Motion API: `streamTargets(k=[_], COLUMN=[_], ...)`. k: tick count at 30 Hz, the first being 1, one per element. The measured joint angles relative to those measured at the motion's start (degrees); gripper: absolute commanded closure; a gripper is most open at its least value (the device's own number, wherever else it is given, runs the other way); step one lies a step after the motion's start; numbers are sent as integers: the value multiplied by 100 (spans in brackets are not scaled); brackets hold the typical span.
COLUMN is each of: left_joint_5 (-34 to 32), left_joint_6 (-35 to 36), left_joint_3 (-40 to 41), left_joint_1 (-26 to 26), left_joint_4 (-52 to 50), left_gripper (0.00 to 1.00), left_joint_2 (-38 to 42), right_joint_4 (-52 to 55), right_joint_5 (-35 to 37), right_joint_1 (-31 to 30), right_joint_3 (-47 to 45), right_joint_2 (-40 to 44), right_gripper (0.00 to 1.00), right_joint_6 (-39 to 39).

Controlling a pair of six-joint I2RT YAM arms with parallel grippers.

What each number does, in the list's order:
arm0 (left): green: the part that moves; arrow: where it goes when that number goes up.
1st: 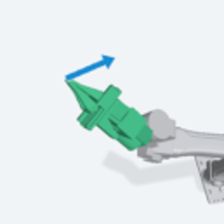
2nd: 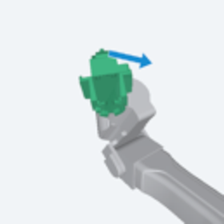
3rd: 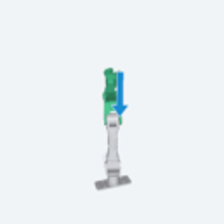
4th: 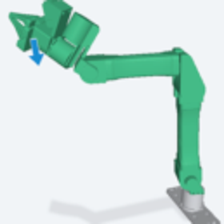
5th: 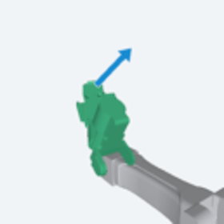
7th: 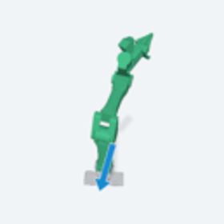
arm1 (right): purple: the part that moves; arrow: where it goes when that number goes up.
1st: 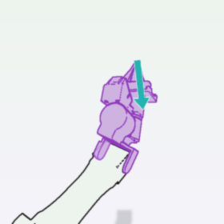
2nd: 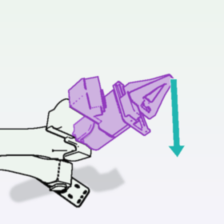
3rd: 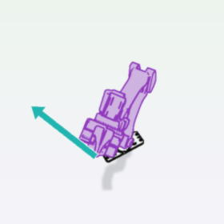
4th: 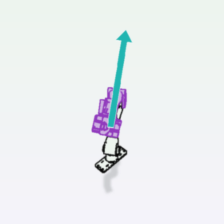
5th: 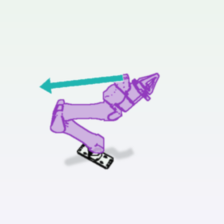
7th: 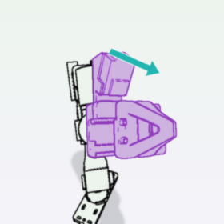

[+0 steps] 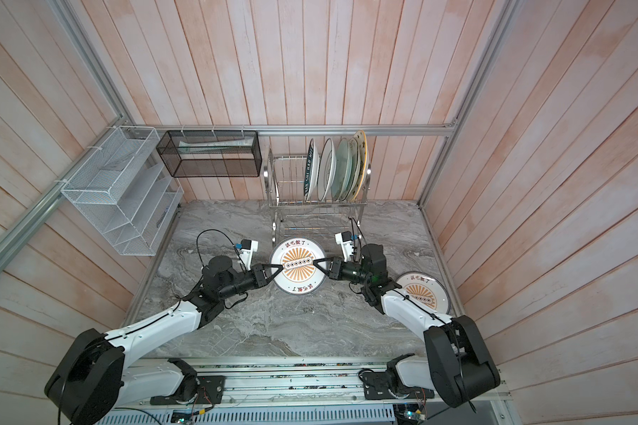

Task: Load plates into a dish rack
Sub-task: Pass the plate.

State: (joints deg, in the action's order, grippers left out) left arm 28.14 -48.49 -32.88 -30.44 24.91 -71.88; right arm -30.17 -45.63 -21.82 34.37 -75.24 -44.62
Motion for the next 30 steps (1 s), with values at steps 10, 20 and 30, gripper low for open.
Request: streamTargets(k=[10,20,30], left_joint_5=[2,-116,-466], left_joint_6=[181,485,820], left_joint_3=[-2,0,170], left_joint_1=[-87,-87,-85], left_joint_4=[-146,-426,-763], left_gripper=[55,54,51], left_joint_2=[-42,662,1714], right_joint_4=[435,1432,2275], right_joint_5=[101,632,1384], right_joint_1=[-107,-129,-125], right_joint_3=[219,640,1735], right_joint_2=[50,780,1309], right_gripper=[100,100,100], right_joint_6=[308,1023,2017])
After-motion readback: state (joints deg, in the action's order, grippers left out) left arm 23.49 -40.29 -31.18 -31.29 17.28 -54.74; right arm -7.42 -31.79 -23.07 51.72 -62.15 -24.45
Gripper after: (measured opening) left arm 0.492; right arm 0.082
